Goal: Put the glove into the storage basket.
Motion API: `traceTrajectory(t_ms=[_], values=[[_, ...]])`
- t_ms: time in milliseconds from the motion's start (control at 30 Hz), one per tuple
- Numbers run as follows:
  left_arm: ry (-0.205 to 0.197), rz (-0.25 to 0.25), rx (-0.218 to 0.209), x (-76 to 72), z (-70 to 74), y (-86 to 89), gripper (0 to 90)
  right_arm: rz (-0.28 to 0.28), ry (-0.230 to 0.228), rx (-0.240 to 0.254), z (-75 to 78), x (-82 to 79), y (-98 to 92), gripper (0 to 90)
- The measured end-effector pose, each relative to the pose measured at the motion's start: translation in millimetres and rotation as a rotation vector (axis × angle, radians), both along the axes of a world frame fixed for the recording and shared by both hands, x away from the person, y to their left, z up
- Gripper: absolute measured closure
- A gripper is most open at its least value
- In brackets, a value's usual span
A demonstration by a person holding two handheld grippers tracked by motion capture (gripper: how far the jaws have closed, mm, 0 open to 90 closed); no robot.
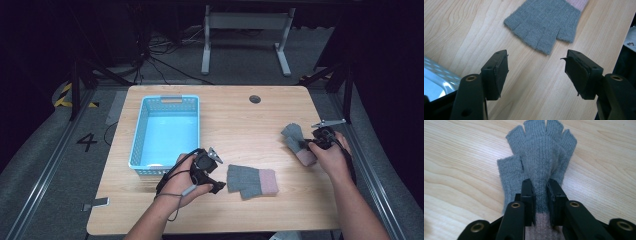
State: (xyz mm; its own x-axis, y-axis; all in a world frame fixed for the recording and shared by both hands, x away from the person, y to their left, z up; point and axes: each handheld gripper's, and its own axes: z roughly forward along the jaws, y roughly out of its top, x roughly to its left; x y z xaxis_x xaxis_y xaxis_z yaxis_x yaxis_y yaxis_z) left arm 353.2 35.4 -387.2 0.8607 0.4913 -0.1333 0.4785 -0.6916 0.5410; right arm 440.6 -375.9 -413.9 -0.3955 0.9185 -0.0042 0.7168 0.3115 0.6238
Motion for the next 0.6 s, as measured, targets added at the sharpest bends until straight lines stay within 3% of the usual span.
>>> traceTrajectory(t_ms=[300, 600], values=[[-0.008, -0.011, -0.011, 1.5, 3.1, -1.8, 37.7, 0.062, -0.03, 0.013, 22.9, -15.5, 6.7, 77.1], [0.002, 0.029, -0.013, 1.0, 6.6, -0.3, 39.4, 0.154, -0.054, 0.031, 45.0, -30.5, 22.9, 76.9]])
